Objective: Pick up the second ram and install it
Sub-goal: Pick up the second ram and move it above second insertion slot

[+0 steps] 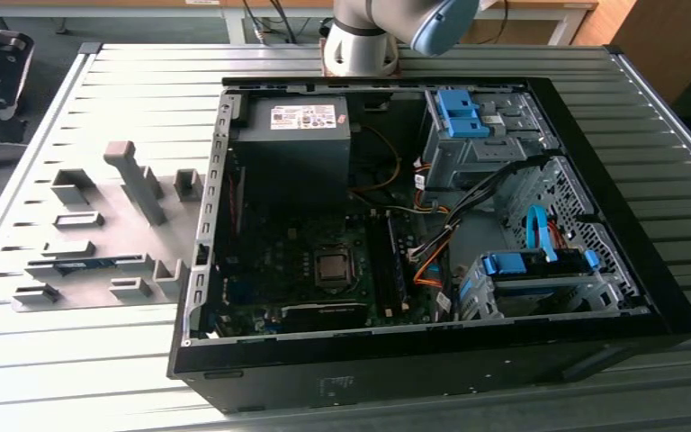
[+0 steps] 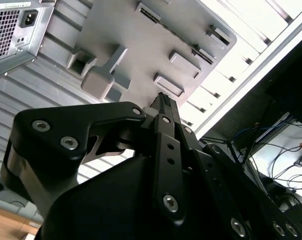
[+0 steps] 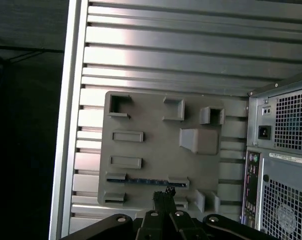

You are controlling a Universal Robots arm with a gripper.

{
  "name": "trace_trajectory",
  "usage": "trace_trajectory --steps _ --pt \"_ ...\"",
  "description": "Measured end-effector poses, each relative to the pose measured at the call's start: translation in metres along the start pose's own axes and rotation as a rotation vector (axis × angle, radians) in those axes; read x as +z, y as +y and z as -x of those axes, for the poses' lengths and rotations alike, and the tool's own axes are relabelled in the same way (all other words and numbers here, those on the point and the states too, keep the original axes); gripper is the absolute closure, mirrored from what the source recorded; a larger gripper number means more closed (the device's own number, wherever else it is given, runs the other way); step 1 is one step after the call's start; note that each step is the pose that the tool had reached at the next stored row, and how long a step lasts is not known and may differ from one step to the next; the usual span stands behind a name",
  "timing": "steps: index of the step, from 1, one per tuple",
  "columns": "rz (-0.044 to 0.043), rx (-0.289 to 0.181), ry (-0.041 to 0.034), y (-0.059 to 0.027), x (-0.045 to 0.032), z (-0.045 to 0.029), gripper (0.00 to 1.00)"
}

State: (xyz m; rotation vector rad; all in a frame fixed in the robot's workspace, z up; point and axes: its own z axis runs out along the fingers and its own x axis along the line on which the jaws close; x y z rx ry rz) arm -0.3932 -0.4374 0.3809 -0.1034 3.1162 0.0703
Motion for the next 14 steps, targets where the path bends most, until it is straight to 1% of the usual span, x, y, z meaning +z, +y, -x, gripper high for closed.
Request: trace_trajectory --steps 2,4,14 --pt "0.0008 -0.033 0.0014 0.0 0.0 0.0 0.89" --pt "0.0011 -0.044 0.0019 0.0 0.0 0.0 0.89" --pt "0.0013 -0.051 0.0022 0.0 0.0001 0.0 0.89"
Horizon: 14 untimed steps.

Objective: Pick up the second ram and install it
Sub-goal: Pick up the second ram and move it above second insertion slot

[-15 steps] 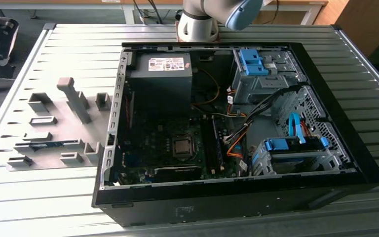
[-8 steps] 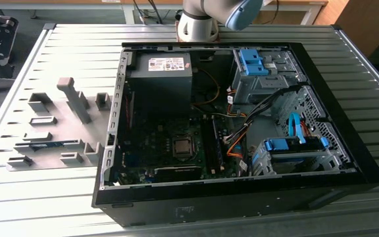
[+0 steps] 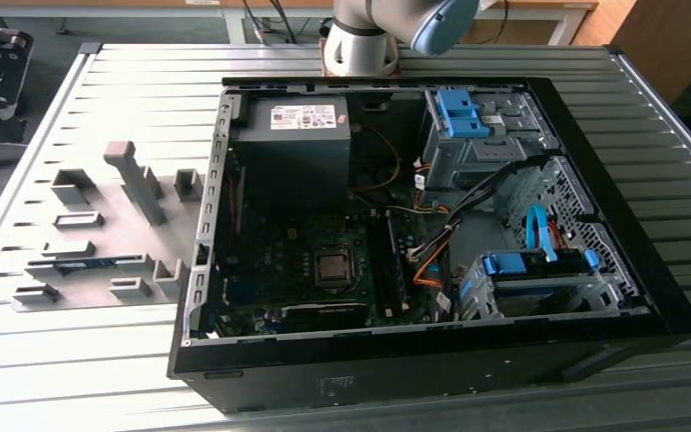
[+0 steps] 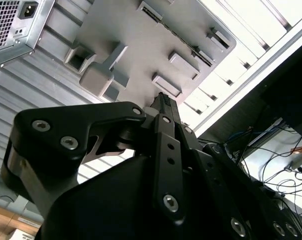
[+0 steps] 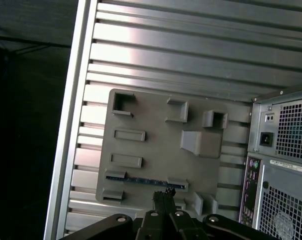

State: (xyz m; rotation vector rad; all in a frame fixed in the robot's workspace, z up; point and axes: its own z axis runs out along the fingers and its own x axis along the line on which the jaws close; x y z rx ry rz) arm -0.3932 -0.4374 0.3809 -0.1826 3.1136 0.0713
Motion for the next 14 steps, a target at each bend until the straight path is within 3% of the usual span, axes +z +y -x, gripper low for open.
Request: trace_trajectory --steps 4,14 --pt "0.001 -0.041 0.0018 -0.0001 0.0 0.0 0.89" --pt "0.0049 -0.199 0.0088 0.0 0.0003 -0.0002 0.89"
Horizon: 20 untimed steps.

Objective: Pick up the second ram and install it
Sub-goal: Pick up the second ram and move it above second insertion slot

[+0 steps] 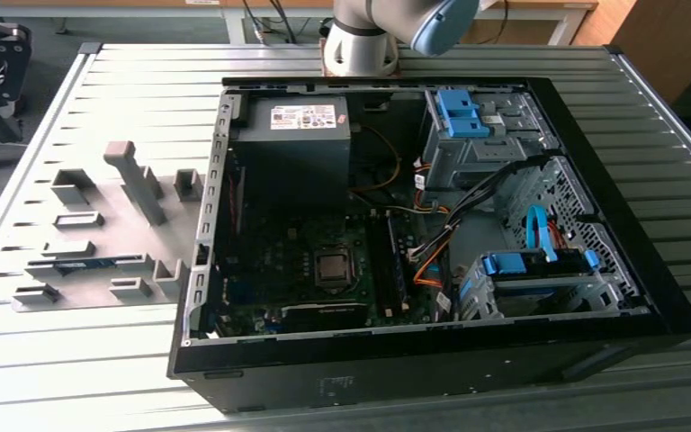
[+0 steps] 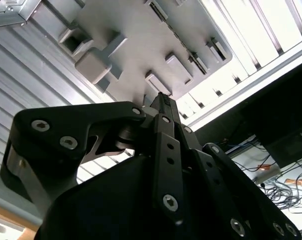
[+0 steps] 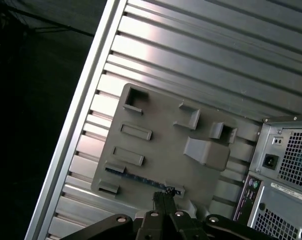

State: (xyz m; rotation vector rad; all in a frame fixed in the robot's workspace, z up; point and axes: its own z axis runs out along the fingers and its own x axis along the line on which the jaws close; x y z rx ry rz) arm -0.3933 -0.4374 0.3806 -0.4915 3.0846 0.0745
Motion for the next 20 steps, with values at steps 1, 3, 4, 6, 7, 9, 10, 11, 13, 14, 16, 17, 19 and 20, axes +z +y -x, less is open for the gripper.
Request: trace_trajectory --steps 1,3,4,6,7,9,10,11,13,14,16,17,19,20 --pt "0.0003 -0.015 0.0007 0.0 0.0 0.0 0.89" --pt "0.001 -0.042 0.0019 0.0 0.0 0.0 0.89" --pt "0.0012 -0.05 0.0022 0.0 0.0 0.0 0.89" --pt "0.0013 -0.053 0.0024 0.0 0.0 0.0 0.89" --pt "0.0013 -0.053 0.0023 0.0 0.0001 0.0 0.89" --pt "0.0013 -0.054 0.0023 0.0 0.0001 0.0 0.89" --pt "0.0013 -0.054 0.0024 0.0 0.0001 0.0 0.89" --pt "0.0013 -0.055 0.0024 0.0 0.0001 0.0 0.89" --pt "0.0014 -0.058 0.0026 0.0 0.0001 0.0 0.89" --pt "0.0015 -0.062 0.0027 0.0 0.0001 0.0 0.89" --pt "0.0018 -0.075 0.0033 0.0 0.0 0.0 0.89" --pt "0.002 -0.083 0.0037 0.0 0.0001 0.0 0.89" --pt "0.0025 -0.104 0.0046 0.0 0.0001 0.0 0.89" --pt "0.0028 -0.116 0.0051 0.0 0.0001 0.0 0.89"
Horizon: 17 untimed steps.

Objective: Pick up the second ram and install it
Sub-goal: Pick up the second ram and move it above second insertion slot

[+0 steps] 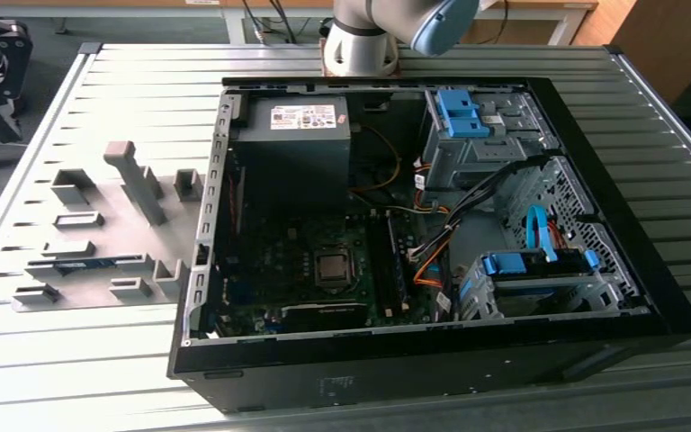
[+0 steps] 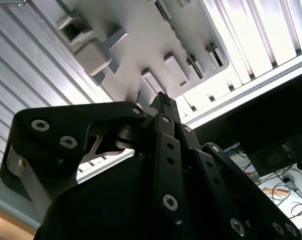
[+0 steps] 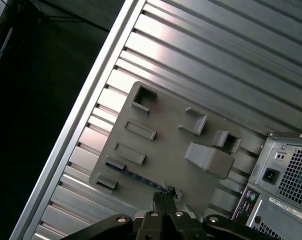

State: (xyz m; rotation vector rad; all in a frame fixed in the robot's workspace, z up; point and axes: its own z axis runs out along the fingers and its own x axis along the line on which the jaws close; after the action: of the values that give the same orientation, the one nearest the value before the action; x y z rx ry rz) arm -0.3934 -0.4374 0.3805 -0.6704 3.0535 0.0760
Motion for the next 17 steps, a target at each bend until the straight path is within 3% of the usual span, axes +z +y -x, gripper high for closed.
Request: trace_trajectory --steps 8,17 --pt "0.0024 -0.1 0.0044 0.0 0.0 0.0 0.89" --pt "0.0061 -0.25 0.0111 0.0 0.0001 0.0 0.89"
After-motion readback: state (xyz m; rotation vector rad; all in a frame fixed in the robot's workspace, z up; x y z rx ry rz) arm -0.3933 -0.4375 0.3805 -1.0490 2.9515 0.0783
